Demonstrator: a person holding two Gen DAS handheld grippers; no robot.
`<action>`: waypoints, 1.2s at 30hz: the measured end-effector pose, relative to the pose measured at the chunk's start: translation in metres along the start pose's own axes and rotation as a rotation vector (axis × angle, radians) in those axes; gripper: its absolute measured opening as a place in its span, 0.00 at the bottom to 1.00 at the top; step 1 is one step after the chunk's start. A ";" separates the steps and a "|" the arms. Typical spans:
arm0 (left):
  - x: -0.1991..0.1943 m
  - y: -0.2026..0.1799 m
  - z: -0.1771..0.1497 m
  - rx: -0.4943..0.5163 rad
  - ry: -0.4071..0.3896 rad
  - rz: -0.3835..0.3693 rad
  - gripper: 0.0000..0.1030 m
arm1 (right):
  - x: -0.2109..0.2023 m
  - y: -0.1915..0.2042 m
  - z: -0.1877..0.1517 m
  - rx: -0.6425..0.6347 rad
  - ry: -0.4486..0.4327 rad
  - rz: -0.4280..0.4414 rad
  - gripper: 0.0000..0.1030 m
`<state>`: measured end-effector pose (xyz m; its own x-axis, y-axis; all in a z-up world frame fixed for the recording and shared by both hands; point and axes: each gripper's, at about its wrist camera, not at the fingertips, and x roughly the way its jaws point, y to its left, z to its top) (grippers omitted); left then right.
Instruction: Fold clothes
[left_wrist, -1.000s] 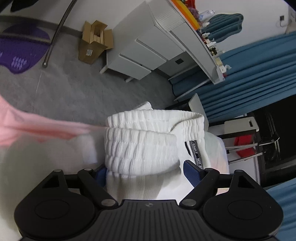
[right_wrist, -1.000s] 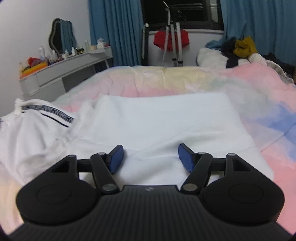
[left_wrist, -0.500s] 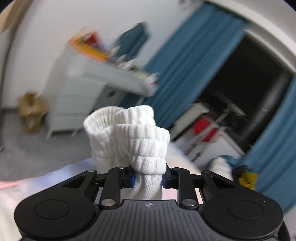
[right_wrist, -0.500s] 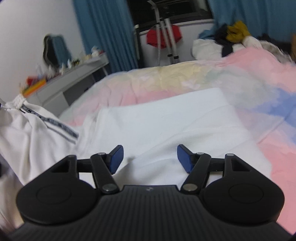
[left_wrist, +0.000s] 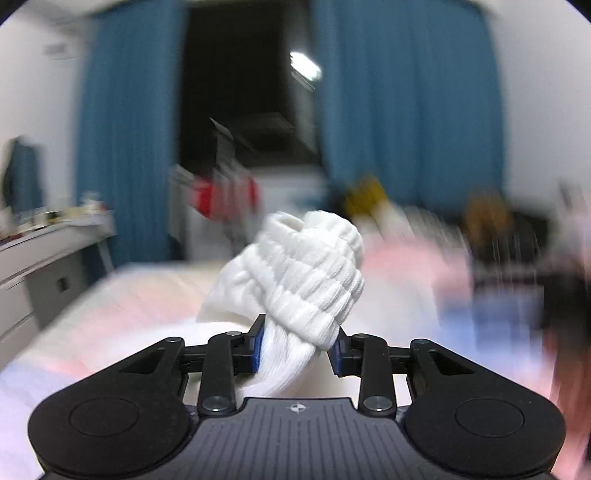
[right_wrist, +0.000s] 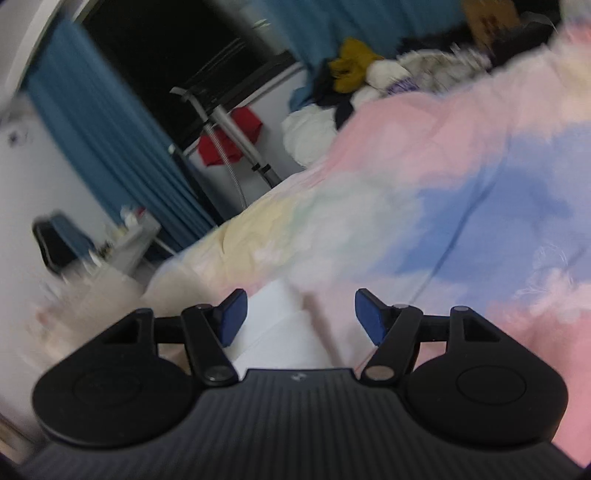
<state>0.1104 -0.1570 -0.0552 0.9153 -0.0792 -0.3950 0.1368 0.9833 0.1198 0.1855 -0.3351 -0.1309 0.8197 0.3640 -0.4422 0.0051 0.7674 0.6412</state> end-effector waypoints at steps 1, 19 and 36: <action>0.007 -0.013 -0.010 0.024 0.019 0.002 0.32 | 0.002 -0.010 0.003 0.046 0.023 0.031 0.66; -0.001 0.014 -0.038 0.130 0.109 -0.085 0.65 | 0.099 0.022 -0.001 -0.032 0.348 0.310 0.48; -0.024 -0.002 -0.028 0.169 -0.079 -0.201 0.15 | 0.078 0.038 0.028 -0.045 0.166 0.373 0.21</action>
<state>0.0779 -0.1523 -0.0717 0.8892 -0.2887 -0.3548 0.3735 0.9061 0.1989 0.2659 -0.2924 -0.1241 0.6572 0.6991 -0.2819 -0.3034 0.5877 0.7501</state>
